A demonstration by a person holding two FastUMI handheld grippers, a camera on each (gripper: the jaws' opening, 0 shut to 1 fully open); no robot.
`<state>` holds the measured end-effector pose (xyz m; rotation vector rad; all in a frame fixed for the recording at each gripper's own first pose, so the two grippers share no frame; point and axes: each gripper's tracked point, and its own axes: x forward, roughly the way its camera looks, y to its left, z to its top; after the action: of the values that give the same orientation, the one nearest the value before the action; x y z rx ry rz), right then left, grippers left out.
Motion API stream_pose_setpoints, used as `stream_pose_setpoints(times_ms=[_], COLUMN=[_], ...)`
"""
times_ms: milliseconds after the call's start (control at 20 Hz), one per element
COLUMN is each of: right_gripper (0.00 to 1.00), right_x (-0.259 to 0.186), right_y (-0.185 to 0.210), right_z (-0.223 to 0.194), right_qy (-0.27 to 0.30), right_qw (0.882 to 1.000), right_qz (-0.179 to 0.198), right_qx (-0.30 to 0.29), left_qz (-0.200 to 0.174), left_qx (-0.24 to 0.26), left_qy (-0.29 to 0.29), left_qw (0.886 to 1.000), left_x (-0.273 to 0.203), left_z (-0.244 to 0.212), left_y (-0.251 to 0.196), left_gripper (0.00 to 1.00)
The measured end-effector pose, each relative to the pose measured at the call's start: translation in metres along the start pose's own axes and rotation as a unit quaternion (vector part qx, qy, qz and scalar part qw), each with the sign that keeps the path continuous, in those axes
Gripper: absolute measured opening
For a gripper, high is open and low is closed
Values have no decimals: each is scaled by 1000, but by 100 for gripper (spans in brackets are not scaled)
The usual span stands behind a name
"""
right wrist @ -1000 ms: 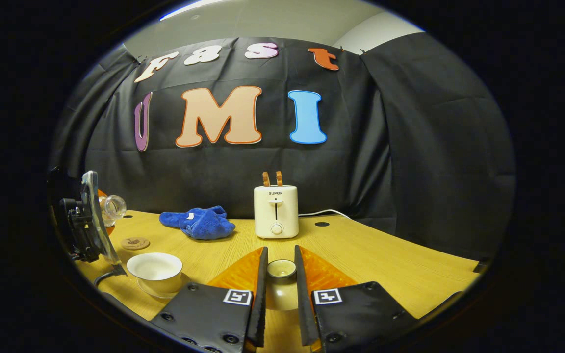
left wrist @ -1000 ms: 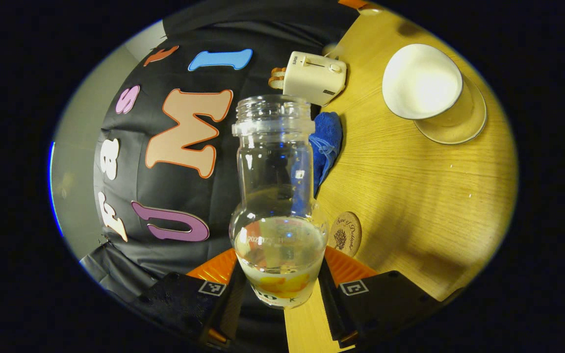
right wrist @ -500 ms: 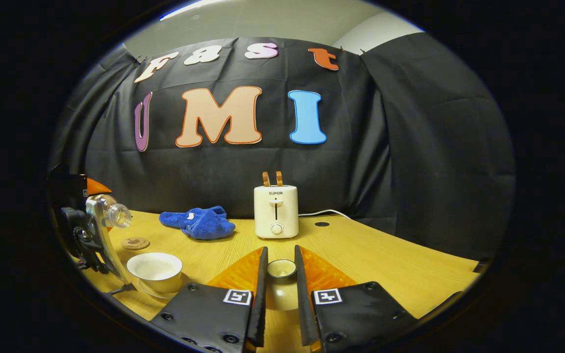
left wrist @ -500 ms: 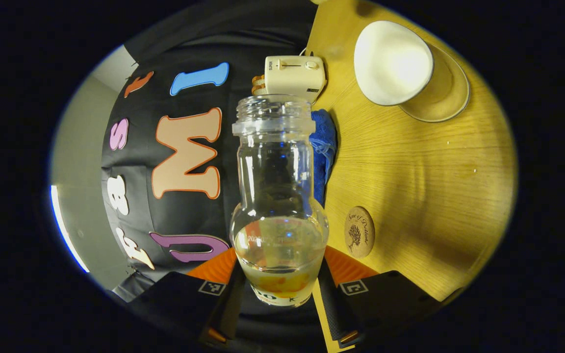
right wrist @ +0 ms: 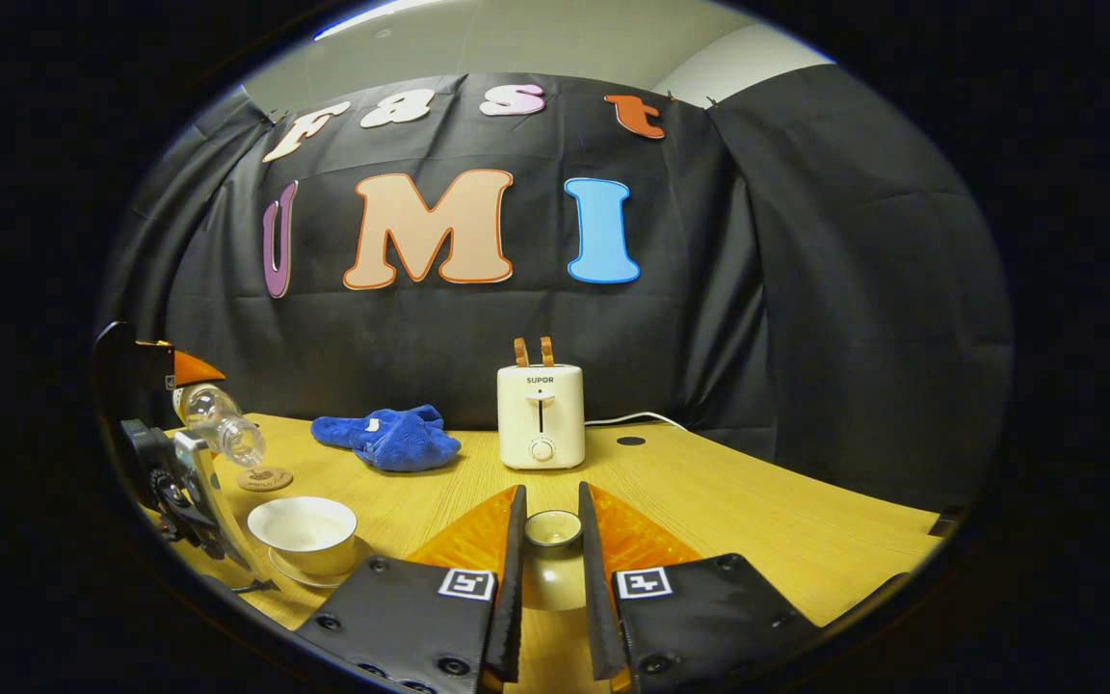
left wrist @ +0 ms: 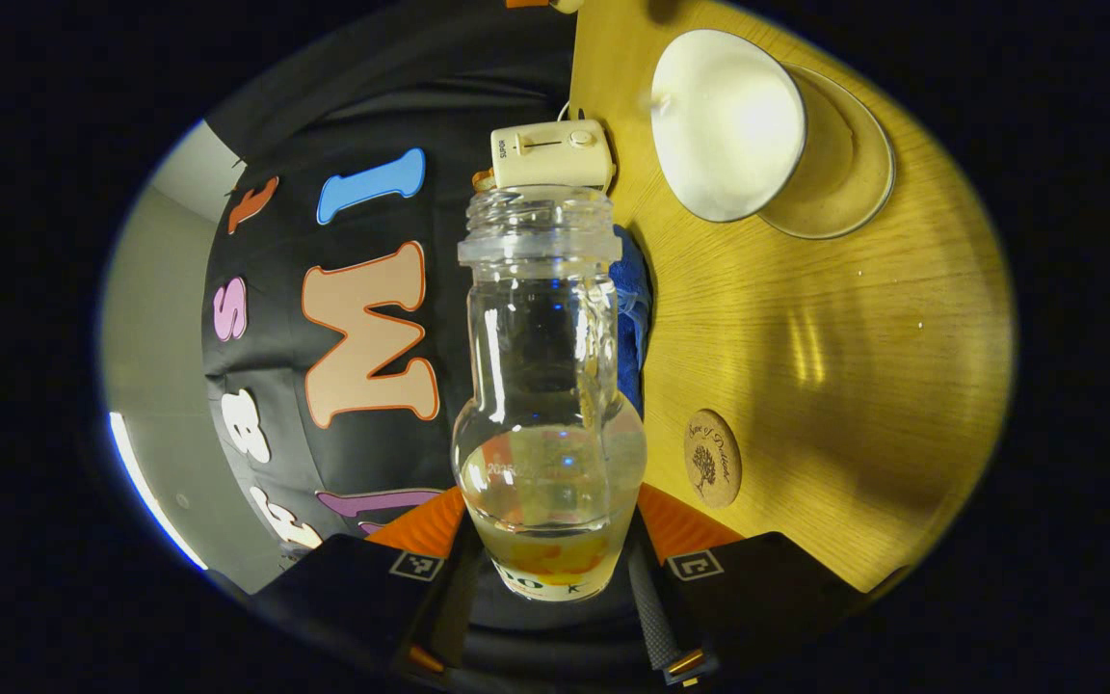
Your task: Open the teacup lid with one hand, grasp the water bottle and pour water into the teacup with the other hand; after pouring, place the water bottle on the coaster and then close the teacup lid.
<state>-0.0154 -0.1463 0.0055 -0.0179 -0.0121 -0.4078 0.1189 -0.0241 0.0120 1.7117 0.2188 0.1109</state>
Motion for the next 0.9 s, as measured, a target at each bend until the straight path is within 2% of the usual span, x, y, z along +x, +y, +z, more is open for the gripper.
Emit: stream_pose_setpoints(times_ms=[350, 900], right_gripper=[32, 32], right_x=[0, 0], right_y=[0, -1], right_z=[1, 0], right_qy=[0, 0], right_qw=[1000, 1000], right_qz=[0, -1], right_qx=[0, 0], left_qz=[4, 29], left_qx=[31, 89], left_qy=[0, -11], left_qw=[1000, 995], left_x=[1, 0], left_z=[2, 12], left_y=[2, 24], left_gripper=[69, 69])
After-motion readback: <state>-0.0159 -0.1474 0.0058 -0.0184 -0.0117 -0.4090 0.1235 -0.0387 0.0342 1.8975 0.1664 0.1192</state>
